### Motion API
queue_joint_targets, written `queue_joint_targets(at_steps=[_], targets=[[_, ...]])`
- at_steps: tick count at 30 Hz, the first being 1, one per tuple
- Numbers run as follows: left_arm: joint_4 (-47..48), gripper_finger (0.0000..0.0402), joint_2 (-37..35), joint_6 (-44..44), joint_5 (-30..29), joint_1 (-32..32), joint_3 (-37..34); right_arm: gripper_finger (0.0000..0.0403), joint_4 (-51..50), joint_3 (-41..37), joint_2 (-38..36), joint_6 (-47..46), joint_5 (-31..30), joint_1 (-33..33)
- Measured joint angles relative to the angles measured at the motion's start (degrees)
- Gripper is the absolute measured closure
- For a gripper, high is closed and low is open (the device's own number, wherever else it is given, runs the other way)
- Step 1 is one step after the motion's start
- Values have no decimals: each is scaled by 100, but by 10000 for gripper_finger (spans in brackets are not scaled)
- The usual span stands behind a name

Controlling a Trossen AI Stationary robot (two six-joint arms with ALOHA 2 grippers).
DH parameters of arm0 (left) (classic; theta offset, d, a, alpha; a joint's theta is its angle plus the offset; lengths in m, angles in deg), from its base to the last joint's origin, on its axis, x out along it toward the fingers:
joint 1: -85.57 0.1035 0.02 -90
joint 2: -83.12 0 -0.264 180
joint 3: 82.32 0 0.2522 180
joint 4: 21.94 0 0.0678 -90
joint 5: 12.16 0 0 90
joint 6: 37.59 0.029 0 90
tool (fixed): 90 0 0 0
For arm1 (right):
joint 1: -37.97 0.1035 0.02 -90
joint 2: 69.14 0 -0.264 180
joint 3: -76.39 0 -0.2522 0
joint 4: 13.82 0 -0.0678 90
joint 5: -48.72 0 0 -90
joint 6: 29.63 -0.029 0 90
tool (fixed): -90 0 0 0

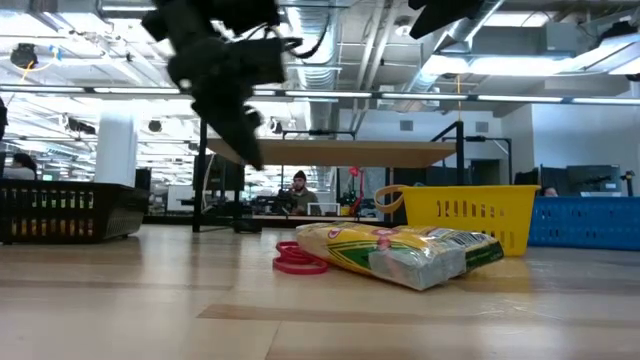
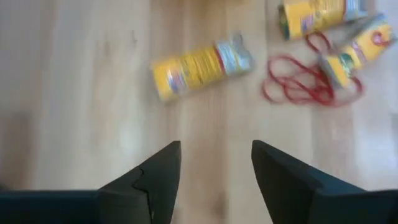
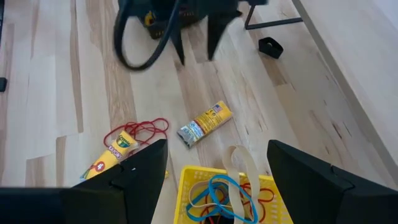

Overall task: Pick & Place Office Desk Supplies
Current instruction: Put the yellow crayon box into the blue bin

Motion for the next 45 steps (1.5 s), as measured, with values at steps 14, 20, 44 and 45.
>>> queue_joint_targets(at_steps=[14, 20, 44, 45], targets=[[958, 204, 1701, 2964, -386, -86, 1614, 129, -43, 0, 0, -151, 102, -17], [694, 185, 1733, 3311, -511, -141, 1796, 129, -136, 0, 0, -152, 155, -17], [28, 183, 2501, 4901, -1056, -254, 1927, 129, -226, 2, 0, -503, 178, 25], [14, 183, 2501, 4956, -1057, -254, 1930, 129, -226, 2, 0, -503, 178, 25]])
